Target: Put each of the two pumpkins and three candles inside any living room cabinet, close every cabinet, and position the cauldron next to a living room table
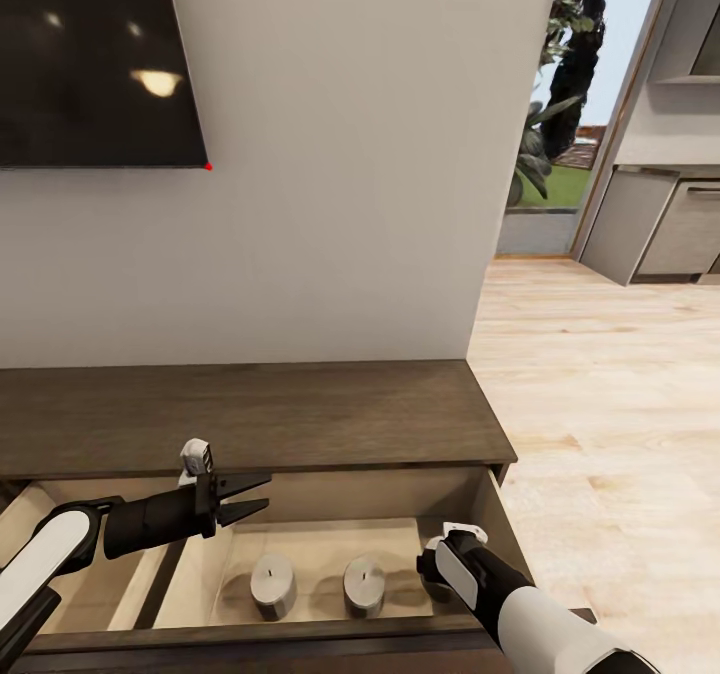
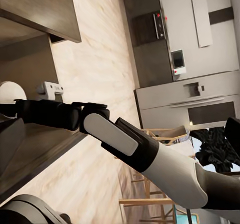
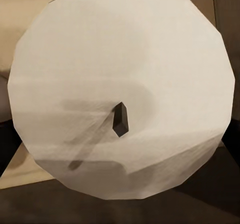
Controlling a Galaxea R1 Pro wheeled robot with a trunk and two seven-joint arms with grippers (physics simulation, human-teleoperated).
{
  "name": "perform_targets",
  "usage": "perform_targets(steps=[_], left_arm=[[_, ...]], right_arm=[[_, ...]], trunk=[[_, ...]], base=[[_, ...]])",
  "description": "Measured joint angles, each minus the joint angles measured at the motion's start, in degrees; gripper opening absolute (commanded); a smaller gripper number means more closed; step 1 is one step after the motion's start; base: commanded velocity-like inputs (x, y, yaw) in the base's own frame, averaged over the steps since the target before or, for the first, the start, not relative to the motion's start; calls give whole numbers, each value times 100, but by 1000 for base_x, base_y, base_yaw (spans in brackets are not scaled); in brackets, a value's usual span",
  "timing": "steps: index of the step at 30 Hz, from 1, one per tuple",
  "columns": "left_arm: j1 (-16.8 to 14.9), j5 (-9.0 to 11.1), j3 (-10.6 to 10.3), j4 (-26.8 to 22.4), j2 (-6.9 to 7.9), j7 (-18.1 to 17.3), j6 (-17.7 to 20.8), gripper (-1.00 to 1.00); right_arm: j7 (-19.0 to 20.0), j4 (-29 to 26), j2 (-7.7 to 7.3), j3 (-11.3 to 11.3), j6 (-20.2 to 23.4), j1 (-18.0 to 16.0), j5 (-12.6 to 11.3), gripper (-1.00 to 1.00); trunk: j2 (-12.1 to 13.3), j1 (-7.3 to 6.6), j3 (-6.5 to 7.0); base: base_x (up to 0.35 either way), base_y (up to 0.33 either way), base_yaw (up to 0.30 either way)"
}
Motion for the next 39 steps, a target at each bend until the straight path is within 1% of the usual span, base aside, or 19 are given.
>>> perform_targets(steps=[1, 11, 30, 39], left_arm=[[0, 0, 0, 0, 0, -2, 0, 100], [0, 4, 0, 3, 3, -6, 0, 100], [0, 12, 0, 36, 0, -6, 1, 100], [0, 12, 6, 82, -1, 2, -7, 100]], right_arm=[[0, 0, 0, 0, 1, 0, -1, 100], [50, 0, 1, 0, 20, 0, 0, 100], [75, -13, -8, 0, 48, 0, -7, 100], [89, -247, -16, -22, 165, -1, -30, 100]], trunk=[[0, 0, 0], [0, 0, 0], [761, -417, 341], [1122, -615, 502]], base=[[0, 0, 0], [0, 0, 0], [0, 0, 0], [0, 0, 0]])
